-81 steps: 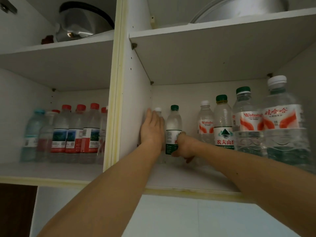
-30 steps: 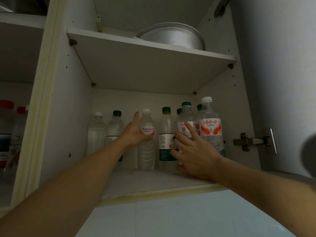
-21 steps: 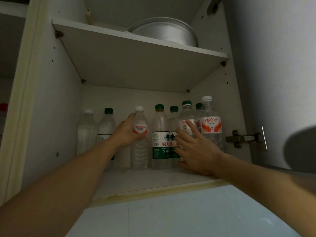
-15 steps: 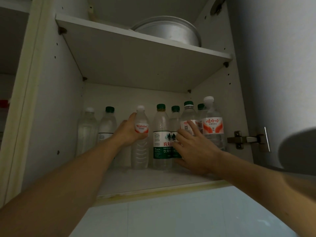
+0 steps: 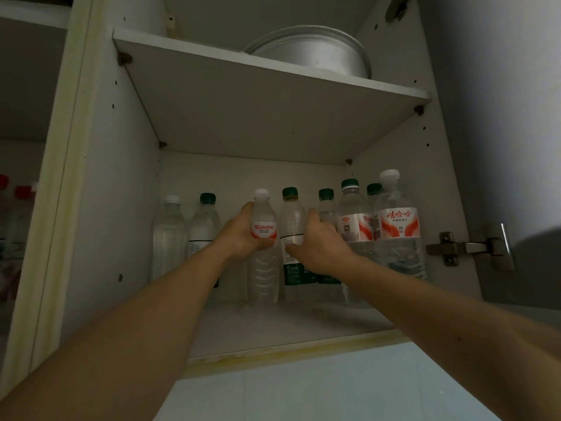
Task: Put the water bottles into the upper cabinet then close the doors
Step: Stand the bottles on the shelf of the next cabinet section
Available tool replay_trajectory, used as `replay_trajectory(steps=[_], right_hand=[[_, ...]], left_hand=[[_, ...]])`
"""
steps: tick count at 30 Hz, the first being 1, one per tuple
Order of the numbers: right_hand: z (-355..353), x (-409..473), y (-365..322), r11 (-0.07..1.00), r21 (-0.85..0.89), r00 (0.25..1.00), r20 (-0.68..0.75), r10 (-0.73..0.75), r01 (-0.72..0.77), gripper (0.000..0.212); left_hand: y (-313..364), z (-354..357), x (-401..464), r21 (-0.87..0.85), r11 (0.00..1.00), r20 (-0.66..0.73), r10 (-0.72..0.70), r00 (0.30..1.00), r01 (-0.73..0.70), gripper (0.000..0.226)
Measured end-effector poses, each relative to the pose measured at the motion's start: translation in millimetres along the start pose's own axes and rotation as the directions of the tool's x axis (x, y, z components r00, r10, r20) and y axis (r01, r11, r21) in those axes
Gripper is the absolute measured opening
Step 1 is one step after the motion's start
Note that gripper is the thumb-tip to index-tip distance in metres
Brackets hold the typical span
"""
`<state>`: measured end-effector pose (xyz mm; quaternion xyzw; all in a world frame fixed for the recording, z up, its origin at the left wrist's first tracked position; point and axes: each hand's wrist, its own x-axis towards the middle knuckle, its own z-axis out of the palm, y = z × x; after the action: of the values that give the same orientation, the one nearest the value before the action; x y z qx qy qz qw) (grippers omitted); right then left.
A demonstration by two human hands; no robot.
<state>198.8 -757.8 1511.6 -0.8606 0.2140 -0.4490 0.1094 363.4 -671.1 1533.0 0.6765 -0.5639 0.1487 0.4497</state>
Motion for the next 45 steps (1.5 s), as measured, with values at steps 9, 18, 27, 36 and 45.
replay_trajectory(steps=[9,18,27,36,45], right_hand=[[19,22,-5,0.978,0.106,0.971,0.179,0.157,-0.178,0.075],[20,48,-9,0.956,0.132,0.895,0.403,0.191,-0.263,0.063],[30,55,-4,0.944,0.197,0.886,0.436,0.157,-0.264,0.052],[56,59,-2,0.953,0.239,0.935,0.342,0.096,-0.186,0.067],[67,54,1,0.969,0.191,0.94,0.33,0.085,-0.155,0.074]], left_hand=[[0,-4,0,0.057,0.998,0.009,-0.029,1.0,0.028,0.116],[-19,-19,1,0.586,0.798,0.061,0.129,0.99,-0.14,0.106],[-23,-20,-1,0.89,0.454,0.021,0.068,0.997,-0.05,0.138],[-22,-20,-3,0.93,0.368,-0.008,0.03,1.0,-0.004,0.132],[-25,-18,-10,0.927,0.376,-0.024,0.049,0.999,0.004,0.131]])
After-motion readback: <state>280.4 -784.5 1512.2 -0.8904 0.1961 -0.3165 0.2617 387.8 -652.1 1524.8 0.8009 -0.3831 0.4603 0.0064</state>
